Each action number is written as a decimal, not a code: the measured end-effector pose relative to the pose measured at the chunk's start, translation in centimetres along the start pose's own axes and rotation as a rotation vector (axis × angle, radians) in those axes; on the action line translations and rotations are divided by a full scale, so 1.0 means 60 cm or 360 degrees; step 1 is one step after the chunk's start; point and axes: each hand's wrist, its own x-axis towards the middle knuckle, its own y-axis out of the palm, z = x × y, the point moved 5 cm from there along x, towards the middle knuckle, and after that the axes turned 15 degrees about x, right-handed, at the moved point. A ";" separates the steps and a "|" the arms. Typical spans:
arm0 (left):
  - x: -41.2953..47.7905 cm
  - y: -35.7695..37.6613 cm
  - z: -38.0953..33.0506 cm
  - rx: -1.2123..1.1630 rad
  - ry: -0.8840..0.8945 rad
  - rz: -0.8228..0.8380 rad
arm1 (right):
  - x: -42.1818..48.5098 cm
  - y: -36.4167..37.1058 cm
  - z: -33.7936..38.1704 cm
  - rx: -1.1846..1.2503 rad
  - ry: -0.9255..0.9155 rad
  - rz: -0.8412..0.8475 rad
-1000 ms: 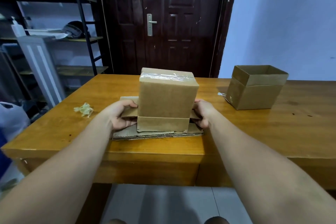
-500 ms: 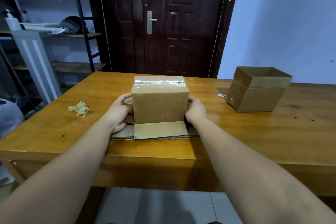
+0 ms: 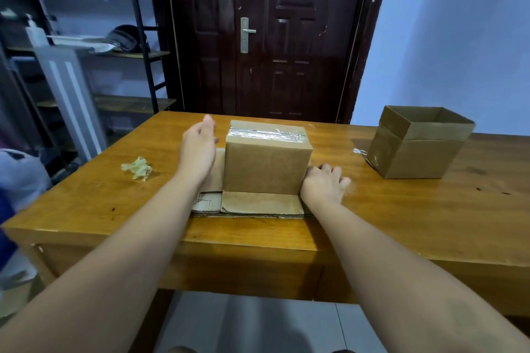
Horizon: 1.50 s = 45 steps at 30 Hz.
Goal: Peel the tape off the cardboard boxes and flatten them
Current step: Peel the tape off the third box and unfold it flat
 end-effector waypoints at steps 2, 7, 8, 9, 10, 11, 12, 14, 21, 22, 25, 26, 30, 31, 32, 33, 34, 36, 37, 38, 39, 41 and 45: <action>-0.008 0.019 -0.028 -0.0064 -0.0080 0.0190 | -0.002 -0.002 0.000 0.0018 -0.0008 0.0022; -0.014 0.035 -0.031 0.0133 -0.0238 0.0251 | 0.012 0.001 -0.018 0.0527 0.0194 0.0070; -0.012 0.031 -0.031 0.0189 -0.0236 0.0226 | 0.016 -0.004 -0.022 0.0743 0.0239 0.0000; -0.008 0.028 -0.030 0.0254 -0.0222 0.0209 | 0.017 -0.012 -0.025 0.0957 0.0241 -0.0102; -0.005 0.026 -0.031 0.0309 -0.0200 0.0193 | 0.014 -0.022 -0.022 0.1157 0.0204 -0.0207; -0.004 0.023 -0.032 0.0347 -0.0196 0.0192 | 0.013 -0.033 -0.015 0.1356 0.0152 -0.0274; -0.004 0.021 -0.033 0.0367 -0.0196 0.0194 | 0.009 -0.044 -0.001 0.1542 0.0117 -0.0283; -0.003 0.018 -0.032 0.0367 -0.0222 0.0201 | 0.012 -0.061 0.031 0.1815 0.0131 -0.0168; -0.014 0.011 -0.027 0.0378 -0.0329 0.0265 | 0.035 -0.082 0.076 0.1463 0.0310 0.0223; -0.015 0.010 -0.030 0.0427 -0.0310 0.0260 | 0.033 -0.084 0.075 0.1428 0.0315 0.0222; -0.020 0.009 -0.037 0.0603 -0.0246 0.0251 | 0.030 -0.087 0.069 0.1421 0.0334 0.0222; -0.021 0.007 -0.037 0.0627 -0.0246 0.0254 | 0.026 -0.088 0.068 0.1477 0.0361 0.0250; -0.029 0.006 -0.032 0.0482 -0.0316 0.0290 | 0.006 -0.087 0.069 0.1814 0.0577 0.0474; -0.031 0.007 -0.031 0.0428 -0.0326 0.0294 | 0.004 -0.086 0.070 0.1854 0.0603 0.0493; -0.032 0.007 -0.030 0.0384 -0.0340 0.0299 | 0.004 -0.085 0.071 0.1882 0.0622 0.0488; -0.033 0.006 -0.030 0.0346 -0.0356 0.0309 | 0.004 -0.085 0.071 0.1893 0.0639 0.0474; -0.034 0.006 -0.030 0.0309 -0.0381 0.0325 | 0.006 -0.083 0.070 0.1884 0.0655 0.0457; -0.034 0.007 -0.029 0.0237 -0.0419 0.0358 | 0.009 -0.082 0.069 0.1879 0.0664 0.0442; -0.034 0.008 -0.029 0.0205 -0.0442 0.0377 | 0.009 -0.083 0.069 0.1885 0.0669 0.0449; -0.035 0.008 -0.027 0.0175 -0.0466 0.0395 | 0.009 -0.082 0.069 0.1895 0.0681 0.0460; -0.036 0.008 -0.026 0.0150 -0.0481 0.0413 | 0.008 -0.083 0.069 0.1897 0.0697 0.0472; -0.035 0.009 -0.023 0.0104 -0.0500 0.0444 | 0.008 -0.083 0.069 0.1900 0.0732 0.0490; -0.035 0.010 -0.022 0.0003 -0.0536 0.0483 | 0.004 -0.084 0.066 0.1931 0.0792 0.0539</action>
